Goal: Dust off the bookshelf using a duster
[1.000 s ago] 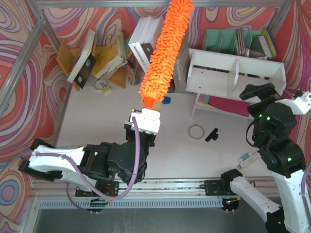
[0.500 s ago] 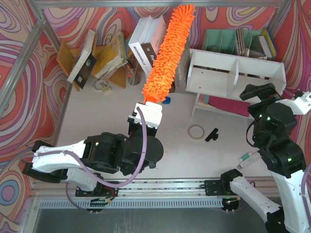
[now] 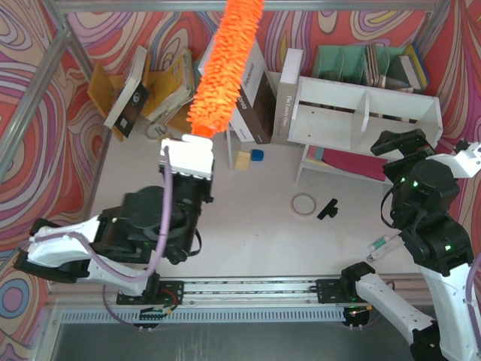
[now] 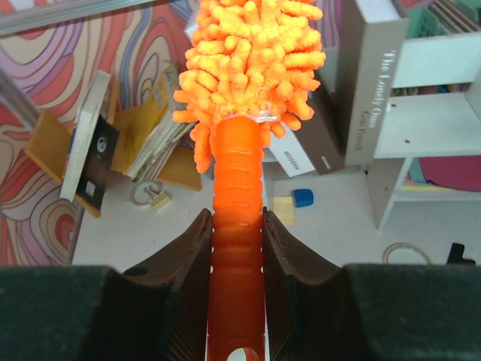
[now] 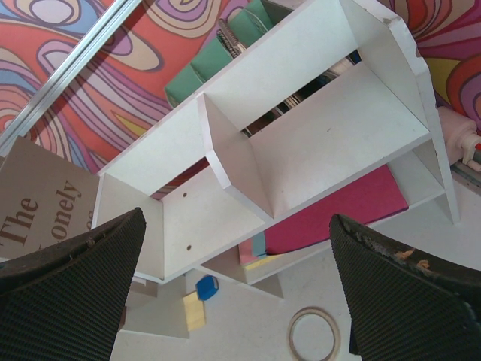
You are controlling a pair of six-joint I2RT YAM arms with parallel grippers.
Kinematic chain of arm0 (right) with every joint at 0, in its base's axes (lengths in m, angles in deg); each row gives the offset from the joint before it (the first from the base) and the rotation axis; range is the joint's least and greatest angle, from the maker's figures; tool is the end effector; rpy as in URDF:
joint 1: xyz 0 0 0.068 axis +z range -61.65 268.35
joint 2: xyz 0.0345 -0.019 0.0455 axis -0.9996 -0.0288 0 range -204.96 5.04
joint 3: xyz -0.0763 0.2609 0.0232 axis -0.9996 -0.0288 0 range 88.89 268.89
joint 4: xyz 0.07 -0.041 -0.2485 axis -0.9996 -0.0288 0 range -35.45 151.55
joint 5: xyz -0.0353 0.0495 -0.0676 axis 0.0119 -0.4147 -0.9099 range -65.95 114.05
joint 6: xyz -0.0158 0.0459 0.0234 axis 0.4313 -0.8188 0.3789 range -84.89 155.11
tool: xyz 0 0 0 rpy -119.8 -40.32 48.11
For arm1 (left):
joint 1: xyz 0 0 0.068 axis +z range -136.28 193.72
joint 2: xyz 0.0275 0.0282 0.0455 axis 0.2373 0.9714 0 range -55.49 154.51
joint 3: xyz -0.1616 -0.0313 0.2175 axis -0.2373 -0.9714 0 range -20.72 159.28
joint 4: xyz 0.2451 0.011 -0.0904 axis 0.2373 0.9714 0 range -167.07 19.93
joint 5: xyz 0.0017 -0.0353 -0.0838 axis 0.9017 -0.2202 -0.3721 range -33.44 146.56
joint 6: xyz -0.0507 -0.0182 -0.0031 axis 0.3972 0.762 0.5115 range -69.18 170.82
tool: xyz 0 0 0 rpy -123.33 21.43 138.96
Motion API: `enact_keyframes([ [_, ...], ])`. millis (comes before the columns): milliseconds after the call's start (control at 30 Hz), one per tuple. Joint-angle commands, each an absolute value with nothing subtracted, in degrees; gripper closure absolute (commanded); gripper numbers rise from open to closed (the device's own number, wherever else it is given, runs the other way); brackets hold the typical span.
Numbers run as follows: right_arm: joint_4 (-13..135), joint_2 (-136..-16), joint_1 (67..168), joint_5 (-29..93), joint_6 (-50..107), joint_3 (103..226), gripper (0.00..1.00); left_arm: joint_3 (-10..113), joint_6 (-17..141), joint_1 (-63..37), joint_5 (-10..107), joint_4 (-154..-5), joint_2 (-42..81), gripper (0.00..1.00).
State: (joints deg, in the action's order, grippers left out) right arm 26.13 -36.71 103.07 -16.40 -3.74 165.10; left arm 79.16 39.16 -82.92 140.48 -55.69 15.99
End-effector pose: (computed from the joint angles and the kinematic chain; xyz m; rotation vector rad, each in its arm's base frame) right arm 0.0949 0.0012 0.4757 0.8400 1.3455 0.1703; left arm 0.0121 -0.2032 0.5426 0.2354 1.5411 -0.1101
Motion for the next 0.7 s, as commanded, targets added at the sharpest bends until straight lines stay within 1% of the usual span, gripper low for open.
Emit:
enact_keyframes([
  [0,26.7,-36.6,103.3,-16.9,-4.0,164.6,0.01,75.5,26.3,-82.7,145.7,-71.3,11.9,1.0],
  [100,26.8,-36.7,103.3,-16.7,-4.1,164.6,0.01,73.5,26.9,-82.4,146.5,-71.9,9.6,1.0],
  [167,26.8,-36.8,103.3,-16.6,-4.2,164.6,0.01,72.8,29.8,-82.4,146.8,-69.4,8.5,1.0],
  [433,26.5,-36.8,103.3,-16.4,-4.7,164.4,0.01,72.4,46.9,-82.3,146.2,-50.8,6.9,1.0],
  [567,26.5,-36.8,103.3,-16.3,-4.8,164.6,0.01,74.8,55.0,-82.3,143.8,-41.1,8.2,1.0],
  [667,26.3,-36.7,103.3,-16.2,-4.9,164.6,0.01,77.3,57.7,-82.2,142.3,-37.6,9.9,1.0],
])
